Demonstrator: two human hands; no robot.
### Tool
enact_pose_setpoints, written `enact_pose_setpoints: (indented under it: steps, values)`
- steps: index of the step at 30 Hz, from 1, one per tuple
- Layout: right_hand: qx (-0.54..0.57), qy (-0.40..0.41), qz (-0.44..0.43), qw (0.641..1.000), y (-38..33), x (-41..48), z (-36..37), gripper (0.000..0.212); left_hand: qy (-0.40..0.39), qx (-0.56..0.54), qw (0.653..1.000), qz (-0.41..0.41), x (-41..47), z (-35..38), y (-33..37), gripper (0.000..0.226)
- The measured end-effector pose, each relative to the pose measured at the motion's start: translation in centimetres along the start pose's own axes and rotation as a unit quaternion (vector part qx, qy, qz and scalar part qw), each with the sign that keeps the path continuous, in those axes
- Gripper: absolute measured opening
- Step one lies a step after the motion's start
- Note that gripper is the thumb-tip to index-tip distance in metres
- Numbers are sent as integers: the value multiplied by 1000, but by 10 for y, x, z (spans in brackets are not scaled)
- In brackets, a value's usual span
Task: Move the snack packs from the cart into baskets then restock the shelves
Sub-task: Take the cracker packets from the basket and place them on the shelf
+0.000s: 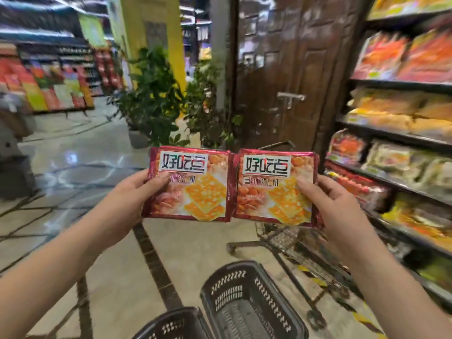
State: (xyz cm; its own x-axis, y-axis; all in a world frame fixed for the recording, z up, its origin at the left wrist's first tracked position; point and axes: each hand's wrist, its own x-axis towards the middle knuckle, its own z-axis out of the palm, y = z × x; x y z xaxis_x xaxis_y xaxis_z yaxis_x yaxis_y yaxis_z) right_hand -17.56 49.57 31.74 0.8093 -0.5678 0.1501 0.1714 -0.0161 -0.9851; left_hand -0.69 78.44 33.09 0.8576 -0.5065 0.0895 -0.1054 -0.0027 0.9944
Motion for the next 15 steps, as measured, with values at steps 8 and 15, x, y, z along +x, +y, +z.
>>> enact_pose_setpoints:
  steps: [8,15]
  values:
    - [-43,158,4,987,-50,-113,-67,35,-189,-31,981,20,-10,71,18,95]
    - [-94,309,-17,946,-102,-255,-148,35,-337,-36,940,36,-58,192,51,32]
